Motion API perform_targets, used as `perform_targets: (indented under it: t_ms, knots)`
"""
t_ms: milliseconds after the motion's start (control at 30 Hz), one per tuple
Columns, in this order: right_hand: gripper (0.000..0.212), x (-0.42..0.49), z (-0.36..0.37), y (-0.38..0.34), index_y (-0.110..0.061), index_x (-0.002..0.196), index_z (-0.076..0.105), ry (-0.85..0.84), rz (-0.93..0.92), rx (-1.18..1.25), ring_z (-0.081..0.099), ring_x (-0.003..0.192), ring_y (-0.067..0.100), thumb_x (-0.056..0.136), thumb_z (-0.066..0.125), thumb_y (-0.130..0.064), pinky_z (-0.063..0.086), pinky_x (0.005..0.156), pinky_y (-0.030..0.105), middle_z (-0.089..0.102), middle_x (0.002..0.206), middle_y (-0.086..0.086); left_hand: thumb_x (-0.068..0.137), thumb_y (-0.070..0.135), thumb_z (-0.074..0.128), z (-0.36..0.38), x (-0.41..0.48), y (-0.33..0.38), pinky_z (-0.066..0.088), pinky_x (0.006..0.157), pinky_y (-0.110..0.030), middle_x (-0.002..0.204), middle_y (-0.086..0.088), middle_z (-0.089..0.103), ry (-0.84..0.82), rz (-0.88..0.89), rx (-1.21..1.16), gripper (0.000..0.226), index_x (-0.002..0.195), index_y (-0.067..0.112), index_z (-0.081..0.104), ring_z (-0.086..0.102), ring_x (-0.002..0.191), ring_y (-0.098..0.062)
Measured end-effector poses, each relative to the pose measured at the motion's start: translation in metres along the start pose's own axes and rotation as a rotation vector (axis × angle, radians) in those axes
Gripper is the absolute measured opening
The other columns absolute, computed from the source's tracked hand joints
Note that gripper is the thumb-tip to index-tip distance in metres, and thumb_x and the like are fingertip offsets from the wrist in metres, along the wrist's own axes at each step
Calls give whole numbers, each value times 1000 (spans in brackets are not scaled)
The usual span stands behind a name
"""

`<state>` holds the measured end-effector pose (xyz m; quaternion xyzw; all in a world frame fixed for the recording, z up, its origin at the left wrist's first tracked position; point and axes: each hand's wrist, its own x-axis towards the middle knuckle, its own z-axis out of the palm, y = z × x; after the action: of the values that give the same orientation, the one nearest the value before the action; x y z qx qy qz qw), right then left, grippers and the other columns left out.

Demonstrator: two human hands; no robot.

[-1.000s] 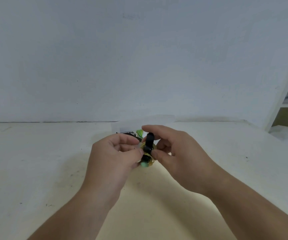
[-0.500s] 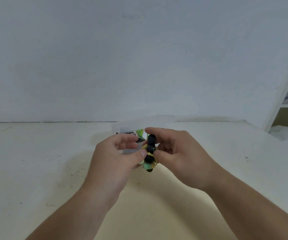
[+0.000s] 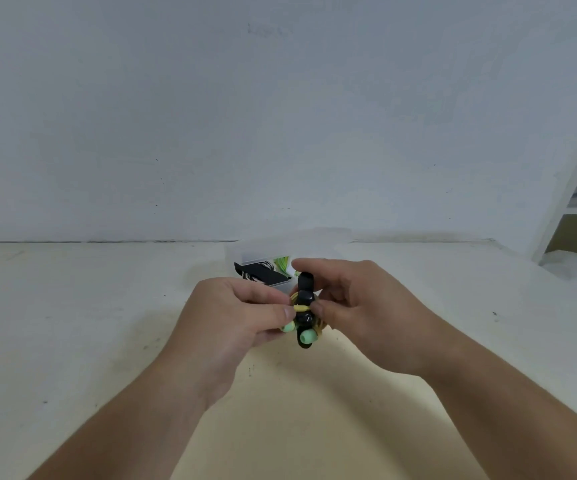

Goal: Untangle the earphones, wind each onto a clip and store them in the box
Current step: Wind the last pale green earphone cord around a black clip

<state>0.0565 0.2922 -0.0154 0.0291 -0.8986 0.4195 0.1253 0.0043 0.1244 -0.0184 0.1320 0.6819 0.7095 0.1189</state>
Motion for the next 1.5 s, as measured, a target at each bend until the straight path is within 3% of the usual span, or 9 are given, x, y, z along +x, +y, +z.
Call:
perform_targets:
  t_ms: [233,500,733,833,1000,1167,1300,1433,1500]
  knots:
    - [53,-3,5,-3,-34,140,53,-43,-38,-54,68,86,31,95,49,-5,53,86,52,73,96,0,72,-14,73,5,-1,-4,63,69,-33,64,-14,70,47,-8,34,17,61,-1,71,71,64,-20]
    - [55,-1,11,1,-28,140,54,-42,-12,-63,70,86,20,93,51,0,55,88,41,72,100,-7,70,-13,70,4,5,-12,63,70,-39,69,-23,64,80,-58,53,20,61,-1,57,69,69,-30]
    - [48,-2,0,-5,-25,122,66,-46,185,307,67,76,10,74,72,-22,49,71,28,77,93,-3,79,-10,70,2,10,-17,62,81,-45,90,-35,67,69,-3,-64,13,73,-2,61,71,88,-43]
    - [15,-3,-4,-7,-17,100,78,-62,213,247,65,72,7,86,70,-18,43,70,28,78,84,2,83,-2,72,6,7,-17,62,76,-40,89,-27,71,48,63,-50,6,83,1,67,73,79,-32]
    - [17,1,-15,-3,-14,83,78,175,344,345,63,68,15,91,64,-21,47,73,35,77,80,3,89,13,70,-2,13,-5,58,61,-25,83,1,73,139,265,96,14,101,18,73,64,69,-7]
    - [19,15,-24,-1,-13,84,77,309,388,354,70,62,16,91,67,-27,49,63,31,77,87,7,92,11,65,-14,16,0,40,77,-1,121,22,62,80,327,221,49,134,37,57,58,104,6]
    - [31,43,-26,-7,-2,83,76,338,339,133,64,52,9,87,71,-32,45,55,28,76,80,12,95,7,61,-16,19,-2,31,92,-4,105,52,54,-3,305,201,61,140,45,46,44,107,22]
    - [45,74,-19,-2,10,87,69,338,402,-102,51,44,16,78,73,-34,37,51,26,59,61,12,93,1,61,-18,21,-4,29,106,-5,147,36,37,-55,340,209,68,146,39,42,36,129,21]
    - [42,84,-14,2,5,69,63,347,407,-255,42,43,19,79,72,-34,33,47,22,49,50,4,89,10,67,-18,20,-4,26,113,-13,151,34,34,-66,367,231,70,147,38,41,29,137,18]
